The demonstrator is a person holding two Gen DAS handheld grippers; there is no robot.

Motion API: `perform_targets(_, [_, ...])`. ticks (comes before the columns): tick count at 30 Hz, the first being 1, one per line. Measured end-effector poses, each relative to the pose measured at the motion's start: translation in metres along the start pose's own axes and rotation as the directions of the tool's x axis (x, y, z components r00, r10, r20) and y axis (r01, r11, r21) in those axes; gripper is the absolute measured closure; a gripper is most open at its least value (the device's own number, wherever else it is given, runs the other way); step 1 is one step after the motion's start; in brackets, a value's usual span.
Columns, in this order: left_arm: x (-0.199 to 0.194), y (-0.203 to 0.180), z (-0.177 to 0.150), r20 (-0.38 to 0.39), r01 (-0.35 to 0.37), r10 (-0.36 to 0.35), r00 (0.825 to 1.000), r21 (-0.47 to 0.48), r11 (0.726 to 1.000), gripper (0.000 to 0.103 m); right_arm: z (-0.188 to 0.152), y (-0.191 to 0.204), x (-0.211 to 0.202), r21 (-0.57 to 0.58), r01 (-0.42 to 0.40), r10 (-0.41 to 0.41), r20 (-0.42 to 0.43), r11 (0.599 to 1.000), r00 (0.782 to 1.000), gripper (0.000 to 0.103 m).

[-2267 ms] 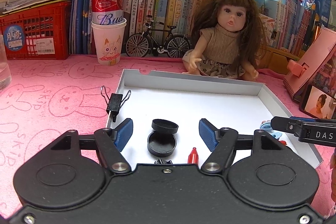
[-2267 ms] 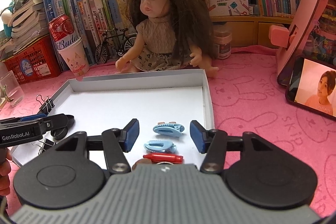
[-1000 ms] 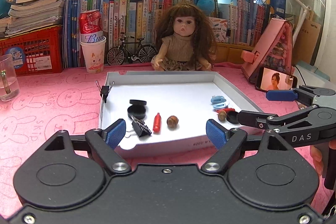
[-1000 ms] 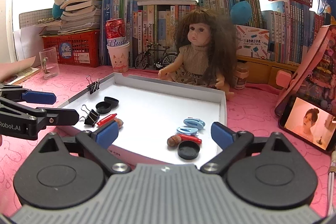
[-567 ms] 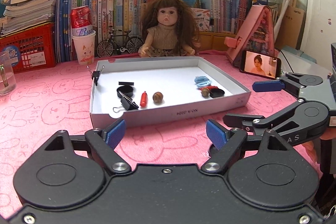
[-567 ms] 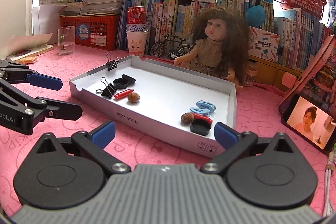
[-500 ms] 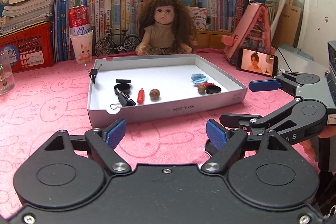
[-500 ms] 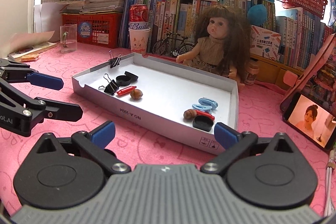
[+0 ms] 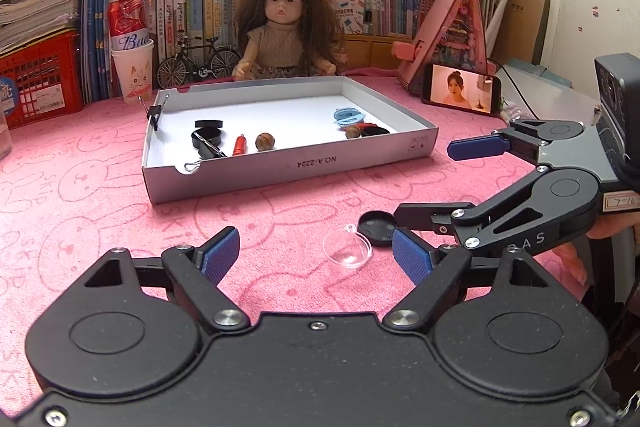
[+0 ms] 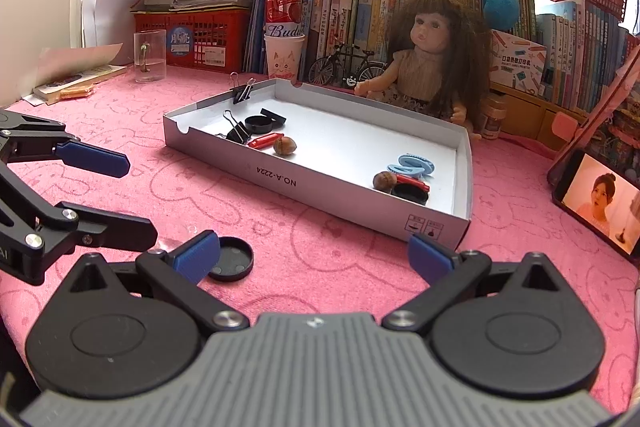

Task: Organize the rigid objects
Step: 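Move the left tool to the clear petri dish while the right tool approaches a black lid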

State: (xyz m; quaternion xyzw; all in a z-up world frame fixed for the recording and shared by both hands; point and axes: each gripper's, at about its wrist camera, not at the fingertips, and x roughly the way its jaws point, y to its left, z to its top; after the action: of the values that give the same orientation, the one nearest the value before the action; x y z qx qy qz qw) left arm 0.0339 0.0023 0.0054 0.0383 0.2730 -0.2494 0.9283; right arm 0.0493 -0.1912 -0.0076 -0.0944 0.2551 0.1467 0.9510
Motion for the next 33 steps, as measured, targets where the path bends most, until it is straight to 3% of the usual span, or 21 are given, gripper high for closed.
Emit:
perform_targets(7, [0.006,-0.005,-0.007,-0.022,0.050,-0.050,0.999,0.019,0.999,0.038,-0.004,0.001,0.000,0.001,-0.006,0.006,-0.010,1.000,1.000,0.000])
perform_targets(17, [0.009,-0.009,-0.010,-0.032,0.051,-0.050,0.998,0.034,0.998,0.062,-0.003,0.007,0.000,-0.030,-0.037,0.036,-0.014,0.999,0.999,0.001])
perform_targets(30, [0.011,-0.003,-0.004,-0.014,0.040,-0.039,0.999,0.037,0.999,0.064,-0.004,0.009,0.002,-0.045,-0.074,0.073,-0.026,0.996,0.997,0.010])
perform_targets(33, [0.016,-0.003,-0.005,-0.031,0.051,-0.050,0.998,0.036,0.998,0.071,-0.005,0.010,0.002,-0.052,-0.086,0.085,-0.029,0.995,0.996,0.012])
